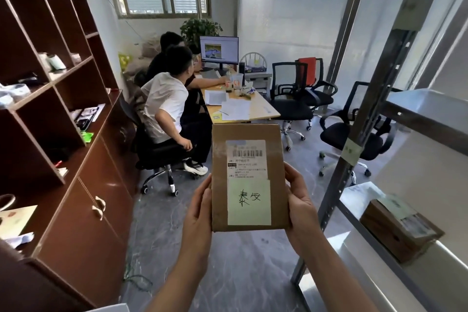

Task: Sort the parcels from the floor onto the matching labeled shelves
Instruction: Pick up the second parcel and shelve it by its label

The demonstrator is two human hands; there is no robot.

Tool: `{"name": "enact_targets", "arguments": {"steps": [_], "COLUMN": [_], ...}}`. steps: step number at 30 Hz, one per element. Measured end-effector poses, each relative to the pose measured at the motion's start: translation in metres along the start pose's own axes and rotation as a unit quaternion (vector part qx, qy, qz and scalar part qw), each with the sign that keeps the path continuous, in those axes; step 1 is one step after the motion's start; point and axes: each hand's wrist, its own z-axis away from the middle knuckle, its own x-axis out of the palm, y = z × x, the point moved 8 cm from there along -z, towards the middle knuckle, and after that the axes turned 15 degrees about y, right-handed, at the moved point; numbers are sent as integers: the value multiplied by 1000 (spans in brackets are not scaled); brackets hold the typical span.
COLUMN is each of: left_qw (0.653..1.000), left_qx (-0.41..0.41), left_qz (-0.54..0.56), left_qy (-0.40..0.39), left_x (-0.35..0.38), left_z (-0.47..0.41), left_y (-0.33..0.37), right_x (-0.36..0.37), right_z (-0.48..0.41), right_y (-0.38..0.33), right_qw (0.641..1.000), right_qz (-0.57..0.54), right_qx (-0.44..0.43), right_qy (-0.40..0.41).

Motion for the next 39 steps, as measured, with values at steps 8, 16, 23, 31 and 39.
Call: {"name": "enact_targets", "arguments": {"steps": [8, 16, 23, 31, 39], "left_qw": [1000, 998, 992, 981, 959], "left_qx": [-4, -29, -40, -53, -79], "left_qz": [-14, -24, -11, -5, -14], "left_qy": [-18, -53, -115, -185, -272], "left_x": [31, 63, 85, 109, 139], "left_z": [-33, -82, -150, -218, -237], "left_y": [-8, -23, -17, -10, -16], "right_x": [-6, -3, 23, 53, 45], "right_z": [-37, -77, -116, -148, -142], "right_y": [4, -2, 0, -2, 2], "right_qw": [999, 998, 992, 979, 953], "right_qz": [-17, 8, 13, 5, -7], "right_qx": [15, -4, -31, -63, -90], "right_qy": [23, 59, 121, 194, 289]}}
